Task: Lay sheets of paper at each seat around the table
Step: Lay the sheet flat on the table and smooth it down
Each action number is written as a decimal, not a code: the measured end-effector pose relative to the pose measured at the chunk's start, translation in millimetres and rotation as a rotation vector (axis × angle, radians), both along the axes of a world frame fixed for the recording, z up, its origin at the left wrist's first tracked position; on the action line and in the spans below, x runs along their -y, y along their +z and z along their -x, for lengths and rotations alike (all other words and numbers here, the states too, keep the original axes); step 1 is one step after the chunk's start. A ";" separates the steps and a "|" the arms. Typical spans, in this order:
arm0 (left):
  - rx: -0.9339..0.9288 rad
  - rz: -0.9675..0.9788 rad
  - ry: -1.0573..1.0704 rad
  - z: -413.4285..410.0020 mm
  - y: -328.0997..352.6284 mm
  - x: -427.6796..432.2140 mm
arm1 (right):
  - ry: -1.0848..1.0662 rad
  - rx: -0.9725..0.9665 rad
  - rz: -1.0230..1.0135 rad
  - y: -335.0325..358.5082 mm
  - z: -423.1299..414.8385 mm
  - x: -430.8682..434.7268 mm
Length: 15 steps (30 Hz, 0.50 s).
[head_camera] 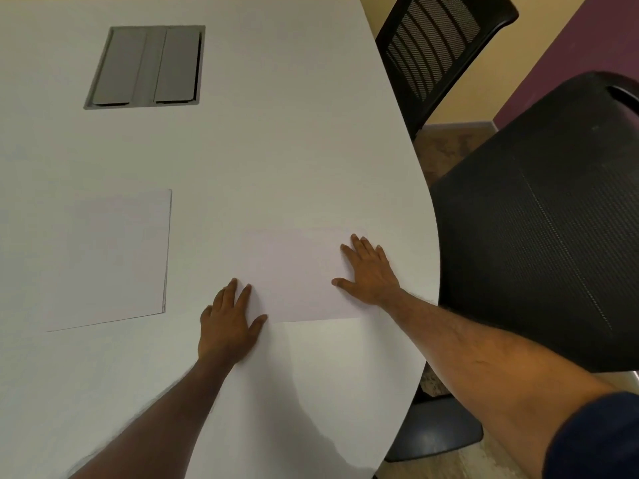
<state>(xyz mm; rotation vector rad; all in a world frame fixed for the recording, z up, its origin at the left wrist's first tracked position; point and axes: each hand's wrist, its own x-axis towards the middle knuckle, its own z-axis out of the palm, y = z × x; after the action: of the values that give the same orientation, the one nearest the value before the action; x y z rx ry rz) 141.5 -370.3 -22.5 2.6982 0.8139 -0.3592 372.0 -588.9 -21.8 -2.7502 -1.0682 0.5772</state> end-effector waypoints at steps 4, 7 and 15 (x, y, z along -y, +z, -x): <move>0.017 0.024 0.015 5.7 12.8 -6.1 | -0.010 -0.002 -0.001 11.8 5.3 1.8; 0.033 0.000 0.027 17.3 28.3 -13.4 | -0.002 0.010 -0.016 21.2 14.1 -2.5; 0.062 -0.089 0.054 69.8 56.0 -44.7 | 0.053 0.019 -0.002 35.0 53.4 -20.7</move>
<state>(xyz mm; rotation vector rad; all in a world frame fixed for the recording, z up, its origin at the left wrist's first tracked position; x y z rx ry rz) 71.7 -325.6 33.6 2.7472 0.9028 -0.2310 318.5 -568.1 13.3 -2.7385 -1.1487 0.5583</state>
